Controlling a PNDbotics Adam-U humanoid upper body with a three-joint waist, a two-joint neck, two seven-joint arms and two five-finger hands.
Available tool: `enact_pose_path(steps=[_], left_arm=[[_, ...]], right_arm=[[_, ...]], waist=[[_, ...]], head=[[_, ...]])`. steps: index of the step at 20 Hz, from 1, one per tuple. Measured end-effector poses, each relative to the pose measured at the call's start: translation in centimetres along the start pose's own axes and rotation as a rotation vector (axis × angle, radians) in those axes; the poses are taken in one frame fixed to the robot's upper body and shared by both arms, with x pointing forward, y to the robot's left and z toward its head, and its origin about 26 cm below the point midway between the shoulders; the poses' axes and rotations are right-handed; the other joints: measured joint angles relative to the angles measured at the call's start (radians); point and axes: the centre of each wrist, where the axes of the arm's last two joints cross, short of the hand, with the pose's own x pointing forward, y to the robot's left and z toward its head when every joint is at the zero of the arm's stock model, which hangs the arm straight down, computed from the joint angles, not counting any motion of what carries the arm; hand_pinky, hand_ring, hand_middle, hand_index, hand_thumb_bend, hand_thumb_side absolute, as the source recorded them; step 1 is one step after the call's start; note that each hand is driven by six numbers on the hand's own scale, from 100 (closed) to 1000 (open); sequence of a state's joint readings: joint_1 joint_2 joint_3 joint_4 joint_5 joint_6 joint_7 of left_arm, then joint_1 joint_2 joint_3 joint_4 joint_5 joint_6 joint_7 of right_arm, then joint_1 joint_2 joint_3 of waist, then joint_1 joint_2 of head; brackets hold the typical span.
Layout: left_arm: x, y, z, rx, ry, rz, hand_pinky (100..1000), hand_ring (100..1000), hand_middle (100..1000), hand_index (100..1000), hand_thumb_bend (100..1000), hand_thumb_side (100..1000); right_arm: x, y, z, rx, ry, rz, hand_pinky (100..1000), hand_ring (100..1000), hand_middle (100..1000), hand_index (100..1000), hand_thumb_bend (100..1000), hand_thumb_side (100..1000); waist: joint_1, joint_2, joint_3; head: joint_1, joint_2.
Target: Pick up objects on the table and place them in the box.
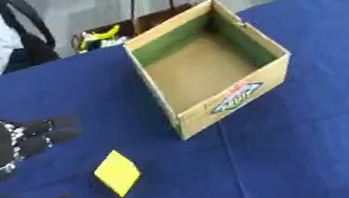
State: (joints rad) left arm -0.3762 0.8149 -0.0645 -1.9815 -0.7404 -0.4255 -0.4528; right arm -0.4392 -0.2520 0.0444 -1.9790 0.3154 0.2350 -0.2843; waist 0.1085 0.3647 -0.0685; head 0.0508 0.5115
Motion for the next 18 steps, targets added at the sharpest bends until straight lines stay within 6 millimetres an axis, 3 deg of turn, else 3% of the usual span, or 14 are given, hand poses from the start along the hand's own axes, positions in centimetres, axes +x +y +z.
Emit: enact_pose_path(steps=[4, 7, 12, 18], left_arm=[[-0.1, 0.4, -0.6, 0.009, -0.019, -0.024, 369, 551, 884, 962, 470, 767], [-0.5, 0.6, -1.1, -0.002, -0.033, -0.028, 374, 528, 886, 972, 501, 753], [-1.5, 1.2, -1.6, -0.055, -0.070, -0.030, 441, 566, 871, 964, 731, 717], [-3.0, 2.5, -2.0, -0.048, -0.087, 0.043, 462, 525, 792, 948, 840, 700]], right_arm=[[0.0, 0.0, 0.0, 0.005, 0.001, 0.000, 934, 1000, 639, 755, 100, 774], [0.0, 0.1, 0.0, 0.010, 0.000, -0.001, 935, 1000, 639, 755, 100, 773], [0.1, 0.2, 0.1, 0.018, 0.000, -0.001, 935, 1000, 639, 755, 100, 775], [0.1, 0.3, 0.1, 0.029, -0.004, -0.003, 935, 1000, 638, 752, 100, 775]], waist=[[0.000, 0.002, -0.004], [0.000, 0.003, -0.007], [0.004, 0.002, -0.019], [0.010, 0.002, -0.037]], head=[[-0.001, 0.000], [-0.025, 0.000], [-0.078, 0.000], [-0.103, 0.005]])
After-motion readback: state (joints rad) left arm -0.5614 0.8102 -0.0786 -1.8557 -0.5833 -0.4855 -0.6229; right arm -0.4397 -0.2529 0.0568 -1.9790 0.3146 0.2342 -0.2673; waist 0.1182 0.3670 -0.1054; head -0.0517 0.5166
